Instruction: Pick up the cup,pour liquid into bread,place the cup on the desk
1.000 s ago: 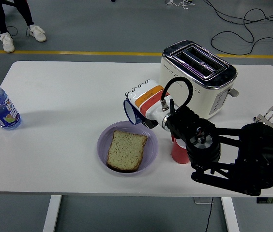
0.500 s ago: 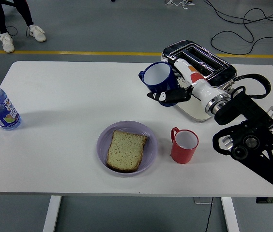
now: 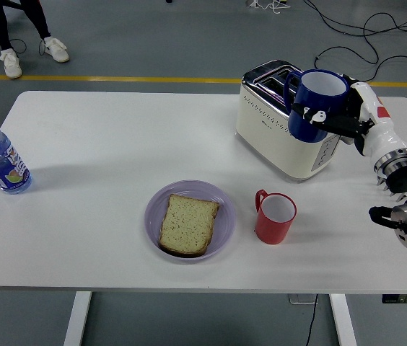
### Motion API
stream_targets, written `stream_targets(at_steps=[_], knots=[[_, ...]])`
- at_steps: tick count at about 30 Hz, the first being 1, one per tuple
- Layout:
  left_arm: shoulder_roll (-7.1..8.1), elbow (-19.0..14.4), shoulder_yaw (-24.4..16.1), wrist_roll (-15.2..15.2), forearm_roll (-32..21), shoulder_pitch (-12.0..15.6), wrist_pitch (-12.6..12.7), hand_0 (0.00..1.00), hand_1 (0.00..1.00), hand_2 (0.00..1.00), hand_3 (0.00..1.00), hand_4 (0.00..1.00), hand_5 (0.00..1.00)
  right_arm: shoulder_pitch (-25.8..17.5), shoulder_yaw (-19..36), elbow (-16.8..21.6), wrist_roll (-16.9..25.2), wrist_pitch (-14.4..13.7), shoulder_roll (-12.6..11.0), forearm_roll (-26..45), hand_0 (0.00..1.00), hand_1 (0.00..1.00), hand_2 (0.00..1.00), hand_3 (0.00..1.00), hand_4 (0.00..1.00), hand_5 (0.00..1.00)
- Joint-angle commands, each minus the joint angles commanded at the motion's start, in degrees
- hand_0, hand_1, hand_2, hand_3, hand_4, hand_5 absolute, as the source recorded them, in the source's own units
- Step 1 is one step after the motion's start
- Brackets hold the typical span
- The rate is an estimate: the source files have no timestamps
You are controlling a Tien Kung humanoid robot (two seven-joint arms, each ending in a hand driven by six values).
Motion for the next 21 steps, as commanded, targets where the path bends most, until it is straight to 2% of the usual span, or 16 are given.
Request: stream_targets(at_steps=[5,10,17,21], knots=[[-0.01,0.0,-0.1,0.0,0.3,0.0,-0.1,0.655,0.693,0.713,0.608,0.35,0.926,-3.7,1.5,-1.4,5.5,0.0,-0.7,-1.2,0.284,0.286,0.471,0.538,0.57,0.002],[0.03,0.0,-0.2,0.1,0.7,-0.1,-0.2,0.655,0.694,0.713,0.608,0.348,0.931,-7.0,2.8,-4.1,12.0,-0.1,-0.2,1.1,0.291,0.288,0.472,0.538,0.571,0.002],[0.04,0.0,-0.2,0.1,0.9,-0.3,-0.2,0.655,0.693,0.713,0.607,0.347,0.931,-9.6,3.1,-7.7,18.5,0.1,0.2,0.7,0.31,0.298,0.479,0.542,0.557,0.002],[0.09,0.0,-0.1,0.1,1.0,-0.4,-0.2,0.655,0.693,0.713,0.607,0.347,0.931,-11.0,3.6,-10.2,23.0,-0.6,1.0,2.7,0.31,0.298,0.479,0.542,0.557,0.002]])
